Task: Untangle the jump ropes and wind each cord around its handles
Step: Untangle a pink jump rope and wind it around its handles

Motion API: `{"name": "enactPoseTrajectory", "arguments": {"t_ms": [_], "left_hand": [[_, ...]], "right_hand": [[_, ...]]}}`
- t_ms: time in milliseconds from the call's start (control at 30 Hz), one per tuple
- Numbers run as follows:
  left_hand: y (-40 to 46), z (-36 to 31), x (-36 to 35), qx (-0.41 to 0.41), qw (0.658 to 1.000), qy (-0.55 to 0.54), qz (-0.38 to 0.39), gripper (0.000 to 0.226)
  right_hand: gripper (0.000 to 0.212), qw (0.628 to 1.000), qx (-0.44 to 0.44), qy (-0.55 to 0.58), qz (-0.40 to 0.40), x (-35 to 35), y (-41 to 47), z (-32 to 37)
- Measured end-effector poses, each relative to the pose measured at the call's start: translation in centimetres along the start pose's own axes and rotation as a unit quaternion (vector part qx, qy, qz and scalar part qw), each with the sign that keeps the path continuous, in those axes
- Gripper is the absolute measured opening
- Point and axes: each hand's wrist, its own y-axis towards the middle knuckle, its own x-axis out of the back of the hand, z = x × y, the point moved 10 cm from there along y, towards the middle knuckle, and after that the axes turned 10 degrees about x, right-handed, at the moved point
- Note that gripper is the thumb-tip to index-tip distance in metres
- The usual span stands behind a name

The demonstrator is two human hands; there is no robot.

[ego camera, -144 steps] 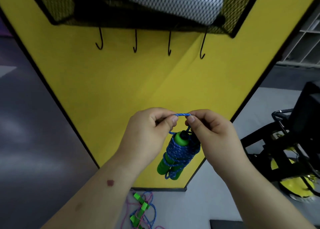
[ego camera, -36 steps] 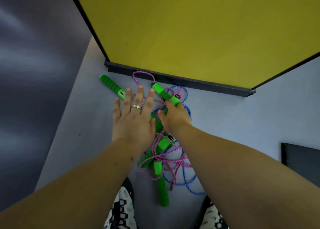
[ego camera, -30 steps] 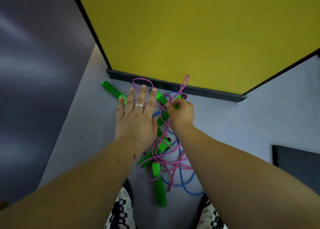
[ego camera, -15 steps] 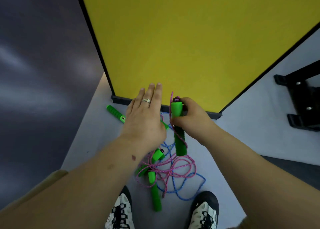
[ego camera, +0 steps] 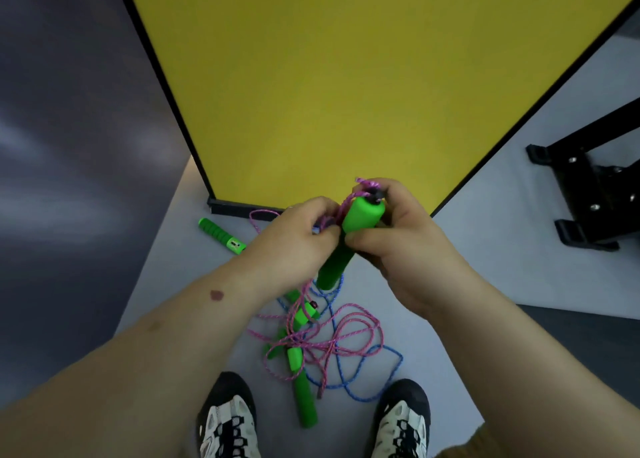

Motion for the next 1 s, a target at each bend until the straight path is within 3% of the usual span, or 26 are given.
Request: {"name": "enactPoseTrajectory", "arguments": {"t_ms": [100,167,233,367,500,567,633,733,900,1000], "left_hand": [[0.9,1.3,1.1,0.025,0.997,0.061,-0.046,0.028],[0.9,1.6,2.1,0.03,0.978,0.181,-0.097,0.032],[0.9,2.1,2.1,0.048,0.971,0.214,-0.091,0.048],[0.2,0.3,0.7,0.046,0.983,0.176,-0.026,0.076],[-0.9,-2.0,-2.9,0.002,0.995,0.023,0.101,0.088],[-0.9,-2.3,-2.6,-0.018,0.997,0.031,0.069,0.079],[-0.6,-2.4,-1.7,-0.016,0.998,0.046,0.042,0.054],[-0.4,-1.4,-1.8,0.04,0.996,0.031,0.078,0.033],[-1.0,-1.9,-2.1,0.05,0.991,-0.015,0.127,0.022],[-1.0,-1.9,-1.9,0.066,0.983,-0.092,0.144,0.029]], "right_hand": [[0.048,0.998,-0.005,0.057,-0.028,1.0,0.7,-0.3],[0.047,0.999,0.012,0.025,-0.045,2.0,0.9,-0.2],[0.047,0.998,0.018,-0.027,-0.059,3.0,0.8,-0.3],[0.038,0.996,0.012,-0.052,-0.07,3.7,0.5,-1.4],[0.029,0.999,-0.011,0.003,-0.042,2.4,0.0,-2.3],[0.027,1.0,-0.018,0.012,-0.017,2.1,0.0,-2.0],[0.03,0.999,-0.007,-0.032,-0.013,2.8,0.2,-1.4],[0.024,0.996,0.022,-0.072,-0.057,4.5,0.5,-0.6],[0.022,0.996,-0.004,-0.075,0.045,2.1,0.2,-2.4],[0.026,0.999,-0.008,0.001,0.05,1.9,0.2,-2.5]]}}
